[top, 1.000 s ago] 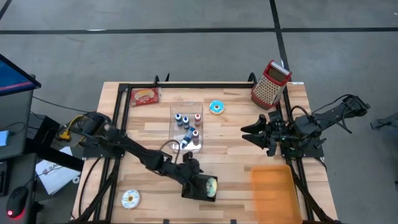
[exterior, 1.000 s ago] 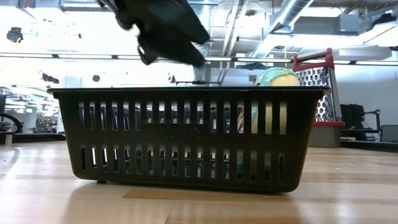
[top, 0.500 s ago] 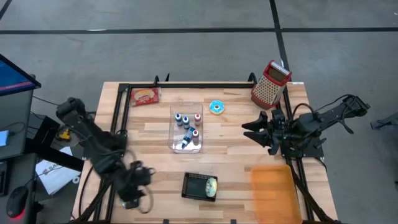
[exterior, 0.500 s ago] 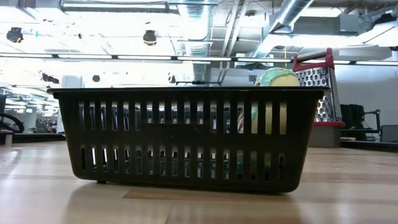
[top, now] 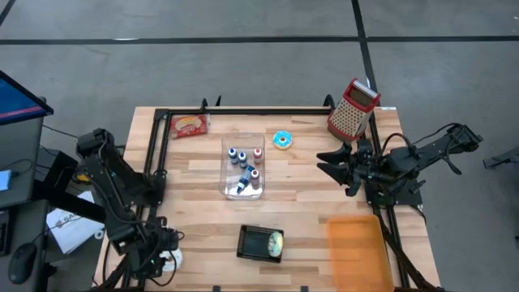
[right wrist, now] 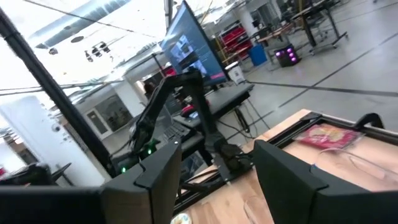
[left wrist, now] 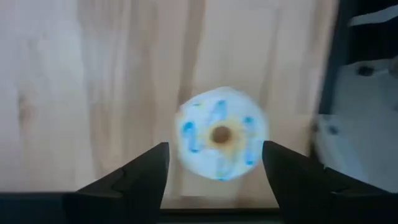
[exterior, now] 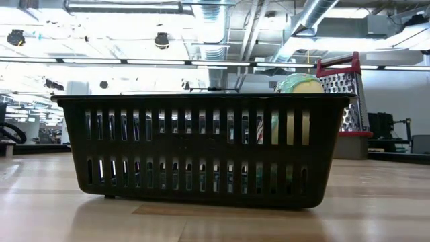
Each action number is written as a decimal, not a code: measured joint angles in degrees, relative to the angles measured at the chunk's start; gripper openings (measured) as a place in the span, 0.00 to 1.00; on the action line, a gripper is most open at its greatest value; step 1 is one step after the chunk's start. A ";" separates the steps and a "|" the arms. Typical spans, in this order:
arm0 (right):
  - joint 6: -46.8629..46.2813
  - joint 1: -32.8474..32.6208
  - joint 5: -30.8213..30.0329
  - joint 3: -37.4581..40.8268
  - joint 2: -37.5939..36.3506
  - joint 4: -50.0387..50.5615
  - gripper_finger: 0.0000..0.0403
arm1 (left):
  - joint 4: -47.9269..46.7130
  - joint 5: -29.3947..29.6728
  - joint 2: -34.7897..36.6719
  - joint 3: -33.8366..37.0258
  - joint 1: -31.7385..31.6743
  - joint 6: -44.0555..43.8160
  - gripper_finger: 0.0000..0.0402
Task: Pick & Place Food Item
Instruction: Put the white donut into the black bin, then put the blue donut into the black bin
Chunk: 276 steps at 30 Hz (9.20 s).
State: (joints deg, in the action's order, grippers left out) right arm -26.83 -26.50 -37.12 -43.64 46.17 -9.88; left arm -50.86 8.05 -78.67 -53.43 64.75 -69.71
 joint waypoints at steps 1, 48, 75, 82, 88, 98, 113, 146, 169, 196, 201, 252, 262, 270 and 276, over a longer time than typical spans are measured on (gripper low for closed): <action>0.00 -0.01 -0.46 0.00 0.00 -0.01 0.48 | 0.29 0.02 0.00 1.07 0.00 -0.04 0.63; -1.69 -0.01 -3.67 0.00 3.65 -0.15 0.48 | 23.01 -3.71 -0.13 17.98 -1.81 -5.93 0.32; -1.88 -0.01 -6.48 0.00 3.65 -3.60 0.48 | 20.89 14.81 5.18 14.40 -21.55 32.69 0.27; -1.70 0.18 -7.10 0.00 3.66 -3.75 0.48 | 24.96 17.99 13.36 14.40 -28.07 54.35 0.27; -1.61 0.80 -7.37 0.00 3.74 -3.78 0.48 | 37.06 17.84 13.86 14.38 -33.51 75.82 0.28; -0.61 1.86 -8.44 0.00 3.74 -3.97 0.48 | 54.61 10.62 5.15 13.35 -40.41 93.73 0.28; 0.50 3.40 -8.40 0.00 3.76 -3.88 0.48 | 59.87 4.73 -8.12 3.64 -39.98 111.69 0.26; 1.95 3.34 -8.14 0.00 3.76 -3.90 0.48 | 74.80 -1.03 -25.40 2.90 -39.19 114.46 0.26; 1.88 2.51 -7.90 0.00 3.76 -3.90 0.48 | 74.87 -3.54 -25.40 2.90 -39.71 113.81 0.30; 1.94 2.51 -7.90 0.00 3.76 -3.88 0.48 | 75.50 -6.47 -25.38 2.90 -41.97 112.45 0.44; 1.92 2.51 -7.90 0.00 3.76 -3.38 0.48 | 75.52 -6.44 -25.38 2.90 -41.99 111.89 0.49; 8.98 36.78 52.31 -7.63 22.67 30.62 0.48 | 44.75 27.51 15.18 -6.15 -45.52 75.66 0.45; 47.15 46.74 53.45 -20.67 41.55 43.43 0.48 | 33.84 28.34 18.16 -6.04 -44.81 68.14 0.45; 52.58 51.49 49.19 -26.41 53.57 44.97 0.48 | 29.92 27.52 18.34 -6.04 -43.86 67.30 0.45; 51.45 56.11 49.12 -27.61 58.07 43.60 0.48 | 26.92 27.52 18.36 -6.04 -43.21 66.38 0.45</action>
State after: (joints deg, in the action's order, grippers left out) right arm 24.62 29.62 12.00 -71.25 104.25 33.72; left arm -23.94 35.57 -60.31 -59.46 21.54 -3.33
